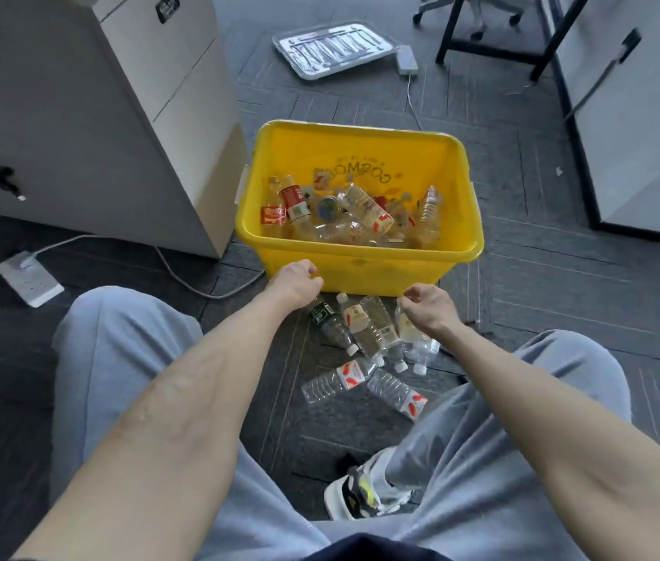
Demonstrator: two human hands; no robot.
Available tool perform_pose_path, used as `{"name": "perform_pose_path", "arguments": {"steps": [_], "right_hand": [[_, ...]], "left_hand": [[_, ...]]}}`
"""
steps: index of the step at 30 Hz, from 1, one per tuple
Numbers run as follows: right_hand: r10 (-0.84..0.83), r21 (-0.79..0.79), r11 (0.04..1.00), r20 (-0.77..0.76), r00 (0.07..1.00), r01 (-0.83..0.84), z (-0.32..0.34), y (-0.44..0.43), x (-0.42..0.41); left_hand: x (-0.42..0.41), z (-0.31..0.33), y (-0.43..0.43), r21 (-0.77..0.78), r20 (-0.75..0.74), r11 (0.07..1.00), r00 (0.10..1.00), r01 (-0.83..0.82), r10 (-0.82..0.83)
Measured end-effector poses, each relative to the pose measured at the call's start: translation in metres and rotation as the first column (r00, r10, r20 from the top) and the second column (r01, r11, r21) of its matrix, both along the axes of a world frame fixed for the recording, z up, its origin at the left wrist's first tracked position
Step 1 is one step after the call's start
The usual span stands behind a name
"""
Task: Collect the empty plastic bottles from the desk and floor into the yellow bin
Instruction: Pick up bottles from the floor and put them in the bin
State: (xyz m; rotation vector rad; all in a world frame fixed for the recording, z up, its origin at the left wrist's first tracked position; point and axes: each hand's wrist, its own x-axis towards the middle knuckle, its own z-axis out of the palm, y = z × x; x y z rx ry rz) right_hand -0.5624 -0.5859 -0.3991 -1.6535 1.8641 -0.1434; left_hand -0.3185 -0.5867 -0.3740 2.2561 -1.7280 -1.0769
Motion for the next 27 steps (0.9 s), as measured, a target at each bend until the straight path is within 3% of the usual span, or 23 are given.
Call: {"name": "perform_pose_path", "arguments": {"steps": [13, 21, 27], "right_hand": [[0.058, 0.168, 0.984, 0.014, 0.998, -0.059, -0.053, 0.019, 0.022], [0.12, 0.345, 0.933, -0.02, 0.993, -0.106, -0.136, -0.006, 0.044], [0.086, 0.458, 0.889, -0.138, 0.987, -0.013, -0.207, -0.037, 0.048]], "left_hand": [[-0.013, -0.074, 0.031, 0.208, -0.014, 0.976, 0.998, 0.065, -0.064], [0.013, -0.129, 0.03, 0.338, -0.049, 0.941, 0.998, -0.023, 0.042], [0.031, -0.174, 0.027, 0.454, -0.089, 0.89, 0.992, -0.036, 0.086]]}}
